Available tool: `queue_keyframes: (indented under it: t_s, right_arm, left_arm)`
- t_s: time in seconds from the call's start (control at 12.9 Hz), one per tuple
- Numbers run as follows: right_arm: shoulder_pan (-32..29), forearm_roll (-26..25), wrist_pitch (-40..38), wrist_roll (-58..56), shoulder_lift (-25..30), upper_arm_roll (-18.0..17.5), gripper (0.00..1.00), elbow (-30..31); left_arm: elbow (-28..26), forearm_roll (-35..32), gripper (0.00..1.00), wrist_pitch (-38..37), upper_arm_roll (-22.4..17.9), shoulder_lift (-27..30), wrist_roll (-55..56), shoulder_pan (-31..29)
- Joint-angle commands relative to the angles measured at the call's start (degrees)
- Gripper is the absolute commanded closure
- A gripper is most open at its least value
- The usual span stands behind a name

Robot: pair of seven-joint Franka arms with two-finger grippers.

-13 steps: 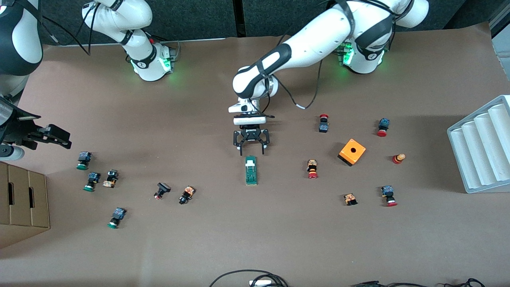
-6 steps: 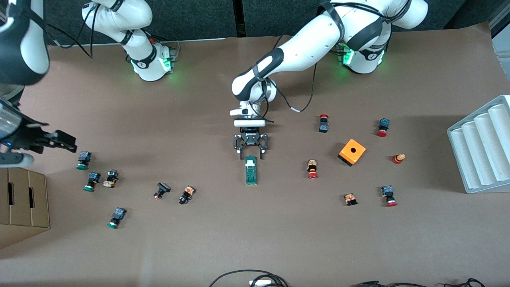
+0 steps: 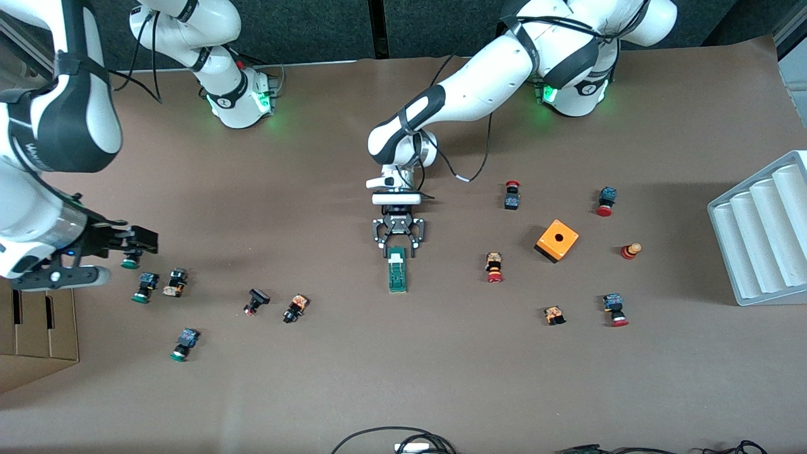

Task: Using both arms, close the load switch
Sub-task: 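Lower the left gripper onto the switch while the right gripper reaches it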

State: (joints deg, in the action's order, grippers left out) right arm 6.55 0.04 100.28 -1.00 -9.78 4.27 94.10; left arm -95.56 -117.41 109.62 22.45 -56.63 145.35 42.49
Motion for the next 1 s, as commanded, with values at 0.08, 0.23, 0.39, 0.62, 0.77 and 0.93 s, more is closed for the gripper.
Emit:
queue_keyframes:
  t_s: [0.08,0.23,0.39,0.62,0.77,0.93]
  right_arm:
    - [4.68,5.49,1.40,13.16,-3.04,0.21,0.00,-1.90]
    - [8.73,8.91,4.47,24.75,-4.45,0.30,0.00,-1.99]
    - [12.94,10.07,7.89,36.01,-7.08,0.21,0.00,-2.86]
    - [19.27,11.91,13.78,54.73,-12.87,0.21,0.00,-5.06]
    - [22.70,14.89,19.66,66.50,-15.87,0.21,0.00,-5.06]
    - [25.43,17.96,24.06,77.93,-18.07,0.21,0.00,-5.06]
  left_arm:
    - [2.05,-0.71,0.24,-0.72,-0.30,-1.03,1.87,0.75]
    - [1.96,-1.58,0.28,-0.72,-0.30,-1.46,1.87,0.84]
    - [1.96,-2.73,0.30,-1.33,-0.30,-2.08,1.87,0.84]
    - [1.87,-2.82,0.34,-1.60,-0.30,-2.17,1.43,0.92]
    - [1.96,-3.17,0.35,-1.86,-0.39,-2.52,1.34,1.45]
    - [2.05,-3.35,0.35,-2.39,-0.65,-2.87,1.34,1.54]
